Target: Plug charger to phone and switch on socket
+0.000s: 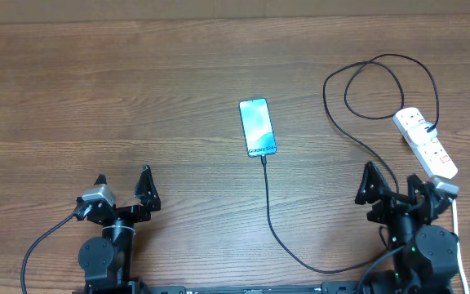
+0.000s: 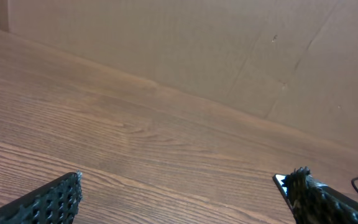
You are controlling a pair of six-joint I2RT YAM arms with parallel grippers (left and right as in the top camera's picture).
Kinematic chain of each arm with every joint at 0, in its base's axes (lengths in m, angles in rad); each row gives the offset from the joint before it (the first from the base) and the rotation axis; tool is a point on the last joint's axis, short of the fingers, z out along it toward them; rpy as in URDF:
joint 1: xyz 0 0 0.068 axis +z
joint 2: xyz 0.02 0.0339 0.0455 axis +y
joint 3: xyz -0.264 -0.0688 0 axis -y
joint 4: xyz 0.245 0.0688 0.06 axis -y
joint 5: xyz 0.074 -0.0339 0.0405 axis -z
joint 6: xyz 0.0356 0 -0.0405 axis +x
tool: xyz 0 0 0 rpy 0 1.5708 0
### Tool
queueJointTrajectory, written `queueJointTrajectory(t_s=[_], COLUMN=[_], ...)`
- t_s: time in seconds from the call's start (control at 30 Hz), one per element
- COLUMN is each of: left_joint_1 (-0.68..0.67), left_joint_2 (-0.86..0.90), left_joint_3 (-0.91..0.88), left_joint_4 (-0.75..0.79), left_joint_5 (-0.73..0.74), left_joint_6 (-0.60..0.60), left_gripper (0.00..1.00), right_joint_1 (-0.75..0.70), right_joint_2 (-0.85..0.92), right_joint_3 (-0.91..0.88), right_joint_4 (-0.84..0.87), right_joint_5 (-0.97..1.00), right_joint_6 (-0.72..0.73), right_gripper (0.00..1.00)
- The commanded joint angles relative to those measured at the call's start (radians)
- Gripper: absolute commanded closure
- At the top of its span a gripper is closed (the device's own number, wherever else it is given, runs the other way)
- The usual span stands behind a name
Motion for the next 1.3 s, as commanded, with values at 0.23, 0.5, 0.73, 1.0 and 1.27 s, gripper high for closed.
queueJointTrajectory(t_s=[0.23,0.5,0.73,1.0,1.27], left_joint_1=[0.005,0.005,0.005,0.005,0.005], left_joint_2=[-0.008,-0.008,-0.008,-0.008,-0.008], left_joint_3=[-0.005,-0.005,-0.005,-0.005,-0.005], left_joint_4=[-0.002,-0.002,-0.002,-0.002,-0.002], left_joint_5=[-0.007,-0.007,-0.007,-0.007,-0.007], left_joint_6=[-0.009,-0.009,-0.009,-0.009,-0.009], left_gripper=[0.0,0.0,0.01,0.01,0.0], right_joint_1=[0.004,0.004,0.004,0.004,-0.014], right_joint_2=[-0.009,-0.009,-0.009,-0.009,-0.02], right_joint_3=[-0.193,-0.28,-0.28,-0.28,-0.28], right_joint_4=[0.244,0.441,0.459,0.48,0.533], right_joint_5=[-0.025,-0.027,0.029,0.016,-0.03], right_joint_6=[-0.008,-0.008,-0.008,-0.007,-0.008], right_gripper=[0.0,0.0,0.0,0.0,0.0])
